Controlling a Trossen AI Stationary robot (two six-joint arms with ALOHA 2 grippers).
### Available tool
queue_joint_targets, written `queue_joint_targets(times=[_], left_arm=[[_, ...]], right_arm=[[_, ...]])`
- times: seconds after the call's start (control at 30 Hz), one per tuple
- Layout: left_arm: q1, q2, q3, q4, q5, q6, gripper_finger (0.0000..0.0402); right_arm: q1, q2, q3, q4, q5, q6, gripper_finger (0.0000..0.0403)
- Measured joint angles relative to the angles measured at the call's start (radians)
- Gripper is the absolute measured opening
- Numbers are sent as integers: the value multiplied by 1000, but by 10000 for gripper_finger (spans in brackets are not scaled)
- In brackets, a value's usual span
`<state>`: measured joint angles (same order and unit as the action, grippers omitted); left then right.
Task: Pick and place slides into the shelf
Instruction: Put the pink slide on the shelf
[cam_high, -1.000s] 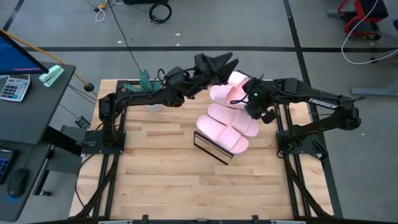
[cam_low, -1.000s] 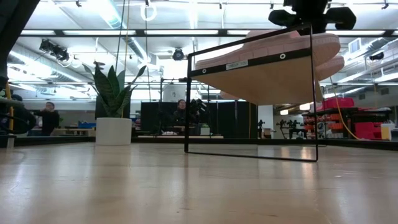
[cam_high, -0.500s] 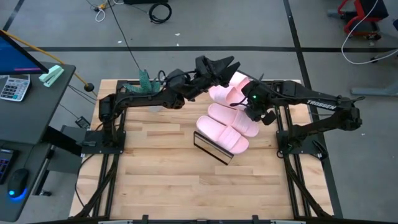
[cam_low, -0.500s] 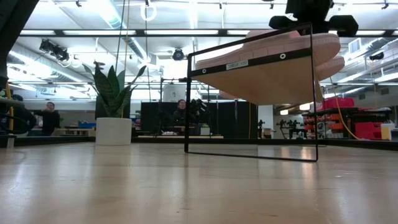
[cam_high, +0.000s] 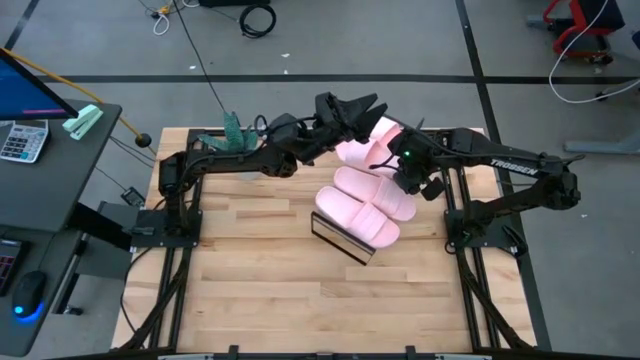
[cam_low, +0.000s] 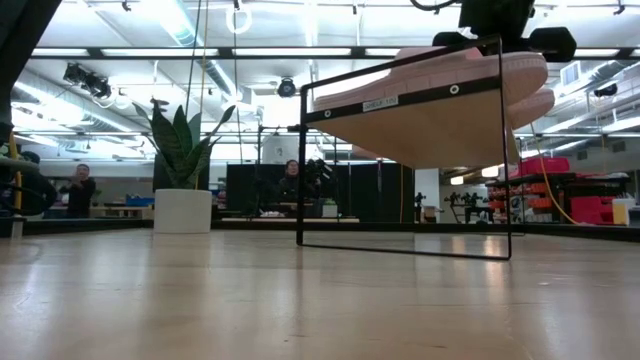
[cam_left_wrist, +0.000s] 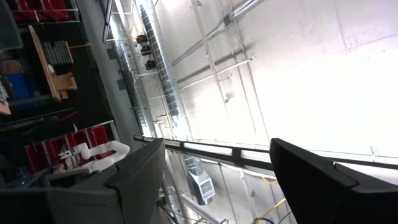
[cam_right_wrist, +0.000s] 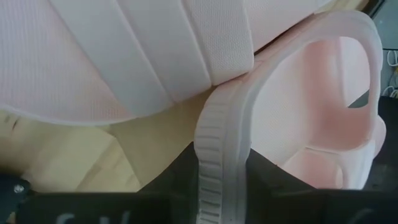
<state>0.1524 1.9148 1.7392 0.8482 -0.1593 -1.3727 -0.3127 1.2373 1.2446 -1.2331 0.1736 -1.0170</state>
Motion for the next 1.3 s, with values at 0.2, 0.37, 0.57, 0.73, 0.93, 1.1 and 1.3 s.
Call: queue_joint_targets(times=[0.2,0.37,0.57,0.73,0.93,1.1,1.3], left_arm=[[0,0,0,0,0,0,293],[0,0,0,0,0,0,293],[1,0,0,0,0,0,293],[1,0,0,0,0,0,293],[1,0,0,0,0,0,293],[1,0,0,0,-1,0,293],[2,0,0,0,-1,8,293]], right_arm=[[-1,0,0,-22,-31,25,96],[-17,0,0,-64,-67,32,112],[-44,0,0,-71,-93,28,108],[-59,0,0,-71,-157,30,104],[-61,0,0,-90,-209,32,119],[-61,0,0,-98,-217,33,151],[-60,1,-1,-126,-224,62,195]])
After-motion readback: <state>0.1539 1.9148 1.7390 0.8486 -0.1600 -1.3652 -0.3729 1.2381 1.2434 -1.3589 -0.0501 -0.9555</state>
